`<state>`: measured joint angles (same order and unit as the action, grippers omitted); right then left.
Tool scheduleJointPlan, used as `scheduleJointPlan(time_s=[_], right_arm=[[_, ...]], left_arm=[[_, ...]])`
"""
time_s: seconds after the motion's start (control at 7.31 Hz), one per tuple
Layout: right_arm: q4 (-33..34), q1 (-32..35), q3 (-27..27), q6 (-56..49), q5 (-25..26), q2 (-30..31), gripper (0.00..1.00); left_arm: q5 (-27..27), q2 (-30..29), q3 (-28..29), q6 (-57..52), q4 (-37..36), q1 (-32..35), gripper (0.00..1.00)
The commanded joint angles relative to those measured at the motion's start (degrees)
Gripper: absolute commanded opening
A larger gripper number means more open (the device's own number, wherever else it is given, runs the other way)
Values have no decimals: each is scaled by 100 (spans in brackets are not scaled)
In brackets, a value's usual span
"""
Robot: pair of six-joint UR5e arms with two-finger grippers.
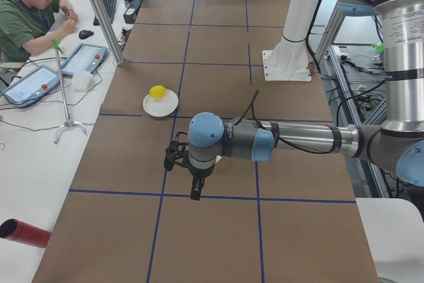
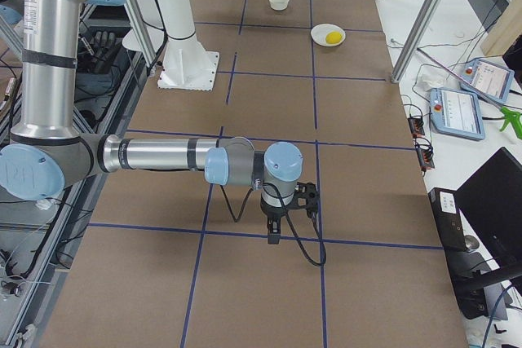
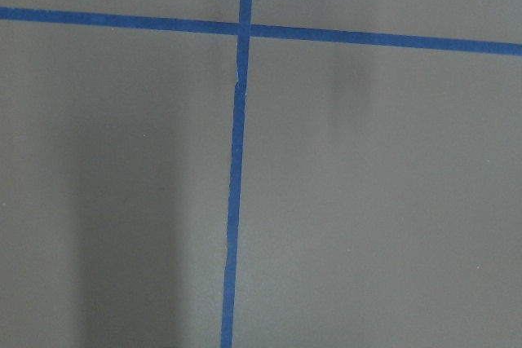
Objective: Move lemon from plate to bowl
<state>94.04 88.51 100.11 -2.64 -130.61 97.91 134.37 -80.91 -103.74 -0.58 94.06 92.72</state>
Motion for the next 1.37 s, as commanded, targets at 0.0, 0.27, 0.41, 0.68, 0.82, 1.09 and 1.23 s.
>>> scheduleJointPlan(time_s=[0.0,0.27,0.41,0.68,0.82,1.09,1.23], right_arm=[[0,0,0,0,0,0,100],[0,0,0,0,0,0,100],[0,0,0,0,0,0,100],[0,0,0,0,0,0,100],[0,0,0,0,0,0,100],[0,0,0,0,0,0,100],[0,0,0,0,0,0,100]], left_arm=[[1,-607,-14,830,51,-296,100],[-16,-1423,125,1635,33,-954,100],[-33,-1862,196,2144,25,-1497,100],[-42,-3003,816,2972,51,-2430,99],[-42,-3584,1238,3298,68,-2574,99],[-225,-4140,1653,4737,173,-3057,99],[-619,-4491,2012,5317,174,-3276,99]])
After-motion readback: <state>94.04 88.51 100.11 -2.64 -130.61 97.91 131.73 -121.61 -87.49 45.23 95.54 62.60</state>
